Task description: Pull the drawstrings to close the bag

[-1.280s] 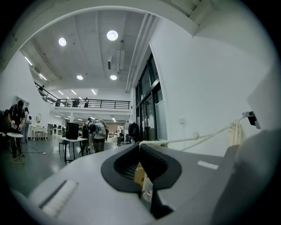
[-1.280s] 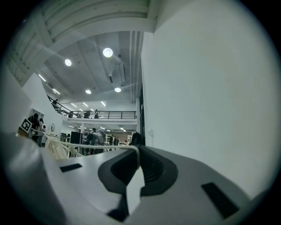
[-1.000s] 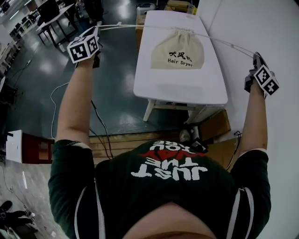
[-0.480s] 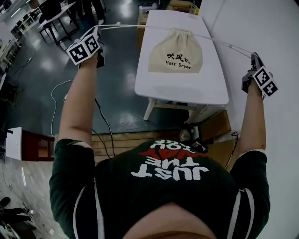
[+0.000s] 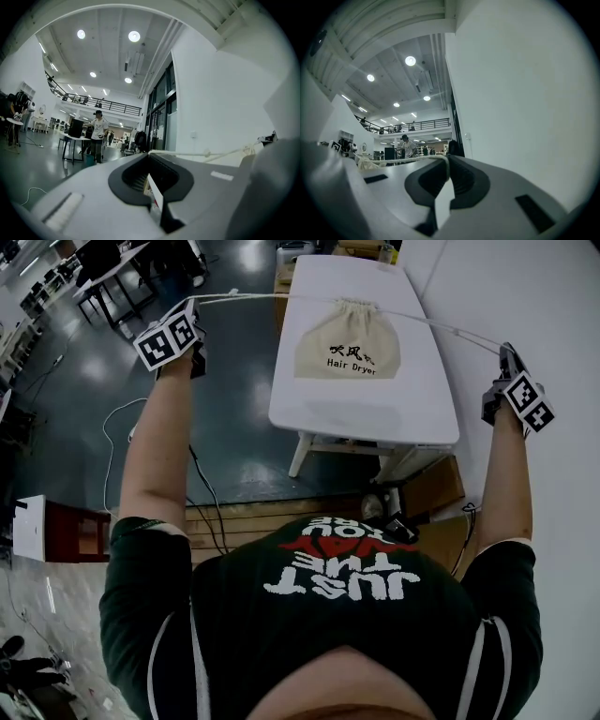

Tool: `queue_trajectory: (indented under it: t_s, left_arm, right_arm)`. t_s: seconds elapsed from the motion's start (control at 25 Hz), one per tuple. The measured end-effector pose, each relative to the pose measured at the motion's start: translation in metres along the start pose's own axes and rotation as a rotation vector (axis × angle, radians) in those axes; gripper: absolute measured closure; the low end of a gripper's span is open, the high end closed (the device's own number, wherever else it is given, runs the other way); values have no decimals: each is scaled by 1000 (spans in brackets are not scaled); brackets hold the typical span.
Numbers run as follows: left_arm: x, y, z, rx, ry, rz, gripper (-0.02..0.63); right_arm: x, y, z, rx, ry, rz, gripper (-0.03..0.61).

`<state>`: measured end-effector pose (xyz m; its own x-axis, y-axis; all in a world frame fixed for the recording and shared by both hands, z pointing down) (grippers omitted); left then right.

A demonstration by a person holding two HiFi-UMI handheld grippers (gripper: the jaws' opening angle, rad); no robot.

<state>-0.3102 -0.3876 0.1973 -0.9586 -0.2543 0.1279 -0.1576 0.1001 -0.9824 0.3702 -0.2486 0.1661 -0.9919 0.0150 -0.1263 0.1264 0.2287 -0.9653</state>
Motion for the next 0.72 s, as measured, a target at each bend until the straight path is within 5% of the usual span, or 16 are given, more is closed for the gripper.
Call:
queue_trajectory:
  t_s: [0.72]
  left_arm:
    - [6,-12,9,45,-73,-45,606]
  right_arm:
    - [-21,-22,-7,26,-29,95,569]
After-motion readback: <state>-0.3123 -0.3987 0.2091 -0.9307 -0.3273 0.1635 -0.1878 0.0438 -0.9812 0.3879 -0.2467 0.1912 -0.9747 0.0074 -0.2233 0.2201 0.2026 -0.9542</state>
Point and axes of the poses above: the fingertips, and each gripper's own axes: z forward along the fingers, x to its left, y out of its top, the point moved 7 cm from there along -z, backward along the fingers, and after that the axes turned 7 degrees about -x, right-handed, at the moved point
